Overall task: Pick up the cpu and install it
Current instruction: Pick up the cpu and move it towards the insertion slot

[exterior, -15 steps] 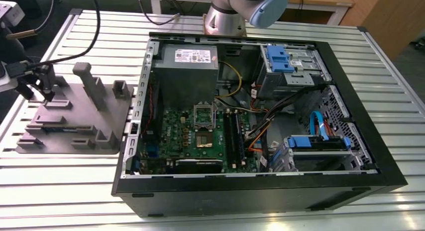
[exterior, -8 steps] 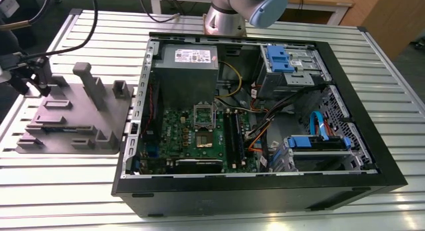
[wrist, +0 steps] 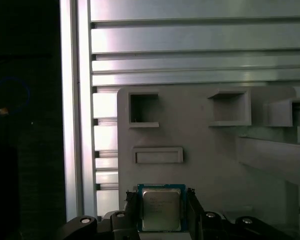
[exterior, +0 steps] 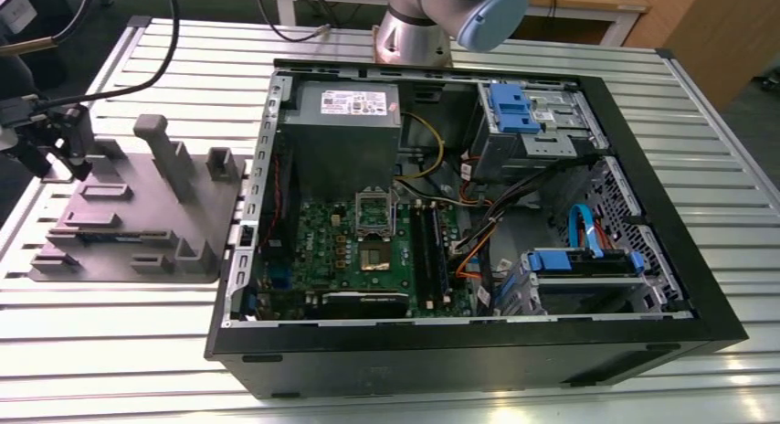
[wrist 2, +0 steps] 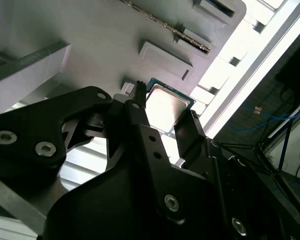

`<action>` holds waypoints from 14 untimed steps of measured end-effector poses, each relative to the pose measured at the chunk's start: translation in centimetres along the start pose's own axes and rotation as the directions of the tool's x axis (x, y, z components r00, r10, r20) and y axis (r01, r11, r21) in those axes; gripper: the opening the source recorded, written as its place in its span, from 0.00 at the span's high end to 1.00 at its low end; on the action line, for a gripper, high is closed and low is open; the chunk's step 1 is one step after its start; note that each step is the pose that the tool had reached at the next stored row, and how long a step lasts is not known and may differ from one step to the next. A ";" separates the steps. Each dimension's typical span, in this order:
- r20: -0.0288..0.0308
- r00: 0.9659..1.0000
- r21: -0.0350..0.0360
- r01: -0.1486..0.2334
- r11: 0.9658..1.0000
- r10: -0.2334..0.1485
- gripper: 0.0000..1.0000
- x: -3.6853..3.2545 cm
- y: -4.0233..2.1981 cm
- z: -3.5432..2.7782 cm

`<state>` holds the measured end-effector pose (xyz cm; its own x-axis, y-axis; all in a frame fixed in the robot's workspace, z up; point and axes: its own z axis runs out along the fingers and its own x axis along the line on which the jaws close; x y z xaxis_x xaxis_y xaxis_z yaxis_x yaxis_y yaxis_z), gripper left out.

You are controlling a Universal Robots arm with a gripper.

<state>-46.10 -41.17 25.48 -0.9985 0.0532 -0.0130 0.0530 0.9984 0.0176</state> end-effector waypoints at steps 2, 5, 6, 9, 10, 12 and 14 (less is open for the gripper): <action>0.000 1.000 0.000 0.000 1.000 0.000 0.53 0.00 0.00 -0.03; 0.000 1.000 0.000 0.000 1.000 0.000 0.53 0.00 0.01 -0.30; 0.000 1.000 0.000 0.000 1.000 0.000 0.53 -0.01 0.01 -0.42; 0.000 1.000 0.000 0.000 1.000 0.000 0.53 -0.01 0.02 -0.77; 0.000 1.000 0.000 0.000 1.000 0.000 0.53 -0.01 0.02 -0.87; 0.000 1.000 0.000 0.000 1.000 0.000 0.53 -0.02 0.02 -1.07; 0.000 1.000 0.000 0.000 1.000 0.000 0.53 -0.02 0.03 -1.28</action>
<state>-46.10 -41.16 26.76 -0.9985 0.0532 -0.0131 0.0530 0.9984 0.0176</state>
